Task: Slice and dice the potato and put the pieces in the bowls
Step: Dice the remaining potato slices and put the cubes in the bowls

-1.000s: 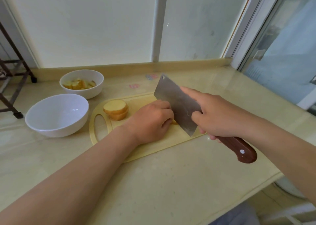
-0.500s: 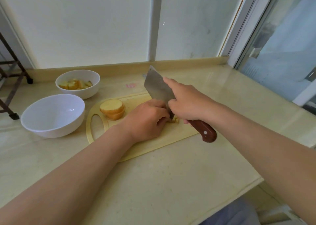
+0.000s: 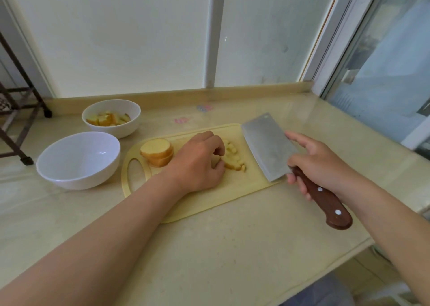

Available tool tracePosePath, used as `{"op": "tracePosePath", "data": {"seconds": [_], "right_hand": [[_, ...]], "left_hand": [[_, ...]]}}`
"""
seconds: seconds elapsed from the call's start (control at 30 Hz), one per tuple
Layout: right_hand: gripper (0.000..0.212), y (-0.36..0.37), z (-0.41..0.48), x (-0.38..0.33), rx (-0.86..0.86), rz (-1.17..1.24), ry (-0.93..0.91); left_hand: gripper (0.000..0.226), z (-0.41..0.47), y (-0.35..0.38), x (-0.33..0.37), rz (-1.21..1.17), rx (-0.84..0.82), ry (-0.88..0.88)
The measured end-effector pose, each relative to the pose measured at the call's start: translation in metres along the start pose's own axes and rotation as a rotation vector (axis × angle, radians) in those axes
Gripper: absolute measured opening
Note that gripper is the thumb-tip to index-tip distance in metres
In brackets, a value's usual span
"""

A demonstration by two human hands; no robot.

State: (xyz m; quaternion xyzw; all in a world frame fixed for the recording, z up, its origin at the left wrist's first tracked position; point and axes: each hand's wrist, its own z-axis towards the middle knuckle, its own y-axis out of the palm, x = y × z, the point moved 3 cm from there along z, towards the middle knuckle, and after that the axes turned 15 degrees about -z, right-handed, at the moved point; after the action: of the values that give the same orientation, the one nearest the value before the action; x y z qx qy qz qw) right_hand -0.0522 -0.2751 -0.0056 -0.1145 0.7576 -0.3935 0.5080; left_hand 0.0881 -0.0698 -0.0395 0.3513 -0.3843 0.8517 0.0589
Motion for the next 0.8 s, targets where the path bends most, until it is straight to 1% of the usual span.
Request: {"op": "tracePosePath", "data": {"seconds": [0.07,0.13,0.2,0.27,0.33,0.37,0.47,0.57,0.63,0.7,0.8], "right_hand": [[0.076,0.000,-0.003,0.011,-0.017,0.016,0.025],[0.075,0.002,-0.004,0.015,-0.034,0.037,0.028],[0.074,0.006,-0.004,0.013,-0.047,0.038,0.015],[0.076,0.017,-0.004,0.008,-0.067,0.037,-0.002],[0.074,0.031,-0.004,0.000,-0.091,0.037,-0.022],[0.072,0.037,-0.004,-0.004,-0.096,0.039,-0.028],[0.068,0.048,-0.003,-0.013,-0.113,0.056,-0.047],[0.068,0.051,-0.002,-0.017,-0.135,0.065,-0.050],[0.069,0.051,-0.002,-0.017,-0.146,0.070,-0.047],[0.071,0.051,-0.002,-0.017,-0.157,0.082,-0.046],[0.068,0.049,-0.003,-0.016,-0.172,0.101,-0.052]], "left_hand": [[0.023,0.001,-0.002,0.001,0.001,-0.013,-0.067],[0.037,0.002,-0.003,0.004,0.021,-0.048,-0.150],[0.058,0.003,-0.002,0.005,0.031,-0.122,-0.260],[0.069,0.006,0.002,0.004,0.064,-0.219,-0.318],[0.067,0.007,0.004,-0.001,0.098,-0.283,-0.307],[0.064,0.007,0.003,-0.004,0.076,-0.278,-0.303],[0.053,0.006,-0.003,-0.009,-0.011,-0.189,-0.297],[0.030,0.005,-0.004,-0.008,-0.053,-0.123,-0.222],[0.020,0.005,-0.003,-0.006,-0.101,-0.082,-0.203],[0.018,0.006,-0.002,-0.007,-0.127,-0.051,-0.212],[0.022,0.006,0.001,-0.008,-0.127,-0.044,-0.205]]}}
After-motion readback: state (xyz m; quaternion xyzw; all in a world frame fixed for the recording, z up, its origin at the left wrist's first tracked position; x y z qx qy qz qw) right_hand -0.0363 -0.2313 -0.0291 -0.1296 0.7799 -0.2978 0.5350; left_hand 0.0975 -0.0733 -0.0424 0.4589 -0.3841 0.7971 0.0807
